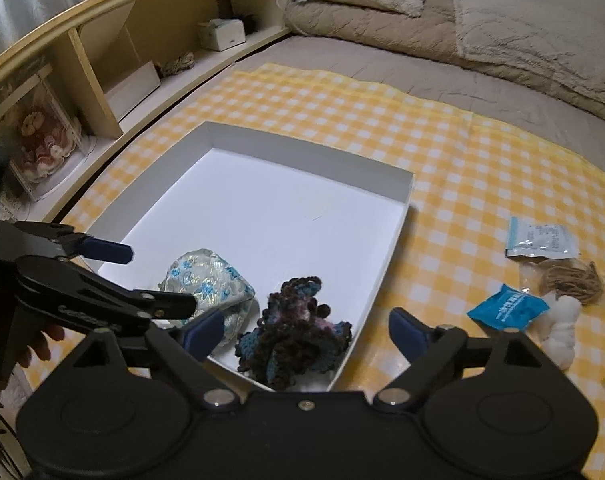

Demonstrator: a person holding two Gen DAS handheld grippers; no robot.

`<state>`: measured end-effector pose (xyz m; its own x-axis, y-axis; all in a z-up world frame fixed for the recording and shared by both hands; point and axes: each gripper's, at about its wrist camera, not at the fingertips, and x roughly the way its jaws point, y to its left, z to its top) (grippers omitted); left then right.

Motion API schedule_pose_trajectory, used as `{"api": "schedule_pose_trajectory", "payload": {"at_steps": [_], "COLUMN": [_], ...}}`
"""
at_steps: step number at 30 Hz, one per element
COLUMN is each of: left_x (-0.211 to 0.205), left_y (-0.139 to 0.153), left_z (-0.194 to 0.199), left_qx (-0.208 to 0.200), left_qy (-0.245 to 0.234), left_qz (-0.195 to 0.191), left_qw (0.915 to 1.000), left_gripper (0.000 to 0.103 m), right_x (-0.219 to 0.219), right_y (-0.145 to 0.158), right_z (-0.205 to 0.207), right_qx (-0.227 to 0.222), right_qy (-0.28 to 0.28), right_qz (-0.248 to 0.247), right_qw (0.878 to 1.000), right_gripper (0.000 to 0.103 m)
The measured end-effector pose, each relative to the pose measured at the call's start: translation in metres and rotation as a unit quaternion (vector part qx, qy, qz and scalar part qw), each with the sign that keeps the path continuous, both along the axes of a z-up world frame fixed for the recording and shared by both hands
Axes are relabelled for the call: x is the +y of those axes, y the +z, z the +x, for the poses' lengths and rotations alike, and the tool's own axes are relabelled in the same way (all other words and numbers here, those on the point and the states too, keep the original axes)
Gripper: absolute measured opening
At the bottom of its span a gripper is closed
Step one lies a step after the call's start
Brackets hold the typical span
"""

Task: Organize soft objects
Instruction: 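Open both tools to release the pouch and toy inside the box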

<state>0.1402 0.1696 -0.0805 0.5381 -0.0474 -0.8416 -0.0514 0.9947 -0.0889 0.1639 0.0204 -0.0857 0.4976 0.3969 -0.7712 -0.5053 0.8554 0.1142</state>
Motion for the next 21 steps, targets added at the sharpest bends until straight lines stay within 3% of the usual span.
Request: {"api": "schedule_pose_trajectory", "payload": {"at_steps": [7,13,21], "left_x": [-0.003,-0.014,-0.036], "left_y": [0.024,0.043,0.058], "left_z": [-0.017,-0.025,-0.024], "left_qx": [-0.035,-0.066,-0.093], "left_qy": [0.007,-0.002,-0.015], "left_qz": [0.005,0.002,0.027], "left_qw": [0.9993,0.9978,0.9952], "left_gripper": [0.103,0.103,0.103], "right_x": [-0.012,-0.029,-0.056], "right_y": [0.012,0.023,0.035], "right_z": [-0.012,-0.019,-0.024], "right_qx": [-0.024,-0.045,-0.064], "right_qy": [-0.013,-0.039,-0.073], "right_qz": [0.007,0.021,0.035], "right_qw": [1.0,0.998,0.995], "right_gripper": [0.103,0.103,0.103]}}
